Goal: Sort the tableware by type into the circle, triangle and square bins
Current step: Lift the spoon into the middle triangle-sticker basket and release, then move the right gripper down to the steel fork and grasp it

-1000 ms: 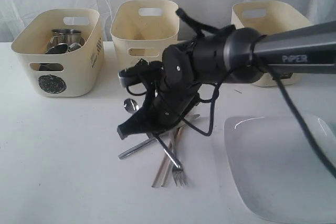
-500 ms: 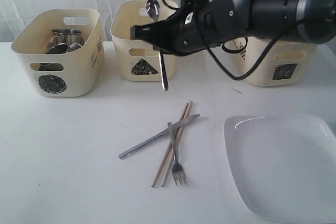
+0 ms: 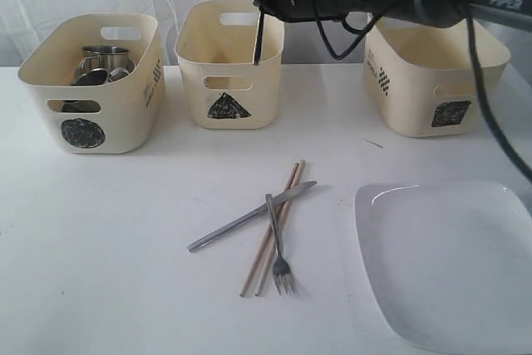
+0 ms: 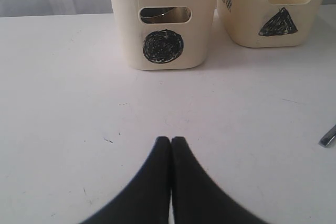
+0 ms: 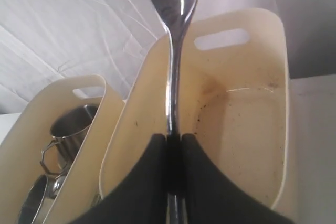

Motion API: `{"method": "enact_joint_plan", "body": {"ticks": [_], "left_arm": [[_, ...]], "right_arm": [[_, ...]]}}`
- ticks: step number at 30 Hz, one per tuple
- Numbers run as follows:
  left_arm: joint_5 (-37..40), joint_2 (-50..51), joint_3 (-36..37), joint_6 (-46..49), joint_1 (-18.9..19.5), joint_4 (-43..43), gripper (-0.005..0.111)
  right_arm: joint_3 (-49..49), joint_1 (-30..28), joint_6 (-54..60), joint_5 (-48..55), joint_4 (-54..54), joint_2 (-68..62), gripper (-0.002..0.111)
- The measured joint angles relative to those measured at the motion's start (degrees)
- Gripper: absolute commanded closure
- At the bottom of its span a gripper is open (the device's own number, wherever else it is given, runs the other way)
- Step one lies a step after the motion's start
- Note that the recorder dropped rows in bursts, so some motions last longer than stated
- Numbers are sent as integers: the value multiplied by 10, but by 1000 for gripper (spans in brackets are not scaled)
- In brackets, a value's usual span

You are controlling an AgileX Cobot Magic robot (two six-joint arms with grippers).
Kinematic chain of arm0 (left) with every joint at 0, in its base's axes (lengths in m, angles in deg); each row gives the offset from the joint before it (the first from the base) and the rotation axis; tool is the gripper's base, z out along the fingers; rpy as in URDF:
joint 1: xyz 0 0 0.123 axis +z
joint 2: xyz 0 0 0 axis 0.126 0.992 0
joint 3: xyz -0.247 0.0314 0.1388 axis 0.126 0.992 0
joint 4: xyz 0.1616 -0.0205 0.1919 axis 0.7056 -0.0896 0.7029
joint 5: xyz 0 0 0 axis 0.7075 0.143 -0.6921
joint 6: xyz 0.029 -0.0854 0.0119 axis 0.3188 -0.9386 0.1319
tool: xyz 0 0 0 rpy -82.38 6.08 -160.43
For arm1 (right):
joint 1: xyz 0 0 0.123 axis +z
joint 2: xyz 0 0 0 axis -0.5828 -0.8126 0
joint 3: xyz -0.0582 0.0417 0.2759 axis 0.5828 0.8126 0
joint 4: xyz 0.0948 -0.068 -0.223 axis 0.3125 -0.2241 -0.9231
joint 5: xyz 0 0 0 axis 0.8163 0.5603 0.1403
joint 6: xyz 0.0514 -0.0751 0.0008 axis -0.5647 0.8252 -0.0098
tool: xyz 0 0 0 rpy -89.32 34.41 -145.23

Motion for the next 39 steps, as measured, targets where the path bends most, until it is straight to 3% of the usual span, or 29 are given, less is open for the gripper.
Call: {"method": "enact_joint_plan", "body": {"ticks": [8,14,25,31,39], "left_arm": [[0,0,0,0,0,0,107],[0,0,0,0,0,0,107],[0,0,0,0,0,0,107],[1,0,0,0,0,0,107],[1,0,0,0,0,0,107]], "right_arm": [[-146,-2,4,0,1,-119,105],[-185,-3,24,1,1,-148,77],[-180,-8,71,92,3,-113,76],[-124,-9,94,196,-25,-55,76],[139,1,99,253,-109,89,76]]}}
